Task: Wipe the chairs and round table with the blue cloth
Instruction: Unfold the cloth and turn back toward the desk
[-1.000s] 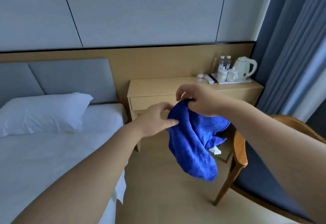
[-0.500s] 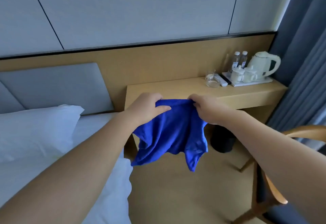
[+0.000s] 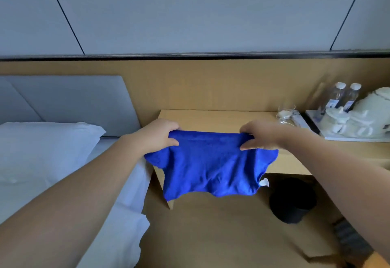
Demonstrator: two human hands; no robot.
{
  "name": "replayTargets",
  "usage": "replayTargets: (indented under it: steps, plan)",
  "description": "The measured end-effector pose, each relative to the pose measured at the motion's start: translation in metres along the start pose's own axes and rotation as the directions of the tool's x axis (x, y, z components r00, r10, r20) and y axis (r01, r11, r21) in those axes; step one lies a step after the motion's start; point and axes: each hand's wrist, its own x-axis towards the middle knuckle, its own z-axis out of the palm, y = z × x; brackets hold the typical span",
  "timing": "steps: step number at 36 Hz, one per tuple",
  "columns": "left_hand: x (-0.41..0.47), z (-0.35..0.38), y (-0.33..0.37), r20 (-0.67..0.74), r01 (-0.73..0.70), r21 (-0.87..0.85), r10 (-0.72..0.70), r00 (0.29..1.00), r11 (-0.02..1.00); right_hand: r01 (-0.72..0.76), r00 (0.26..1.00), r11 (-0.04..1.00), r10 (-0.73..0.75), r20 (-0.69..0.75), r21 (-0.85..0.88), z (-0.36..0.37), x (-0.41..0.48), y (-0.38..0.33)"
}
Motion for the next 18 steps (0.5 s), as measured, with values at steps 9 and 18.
replayTargets:
  steps: [9,18]
  plan:
    - [0.098,0.002,-0.035,-0.062,0.049,0.021,-0.048,0.997,0.999,0.022,1.000,0.991,-0.020,-0.015,0.129,-0.010,0.091,0.057]
    - [0.235,0.006,-0.089,-0.078,0.008,0.034,-0.006,0.997,0.999,-0.078,0.996,0.993,0.081,-0.031,0.088,-0.014,0.214,0.109]
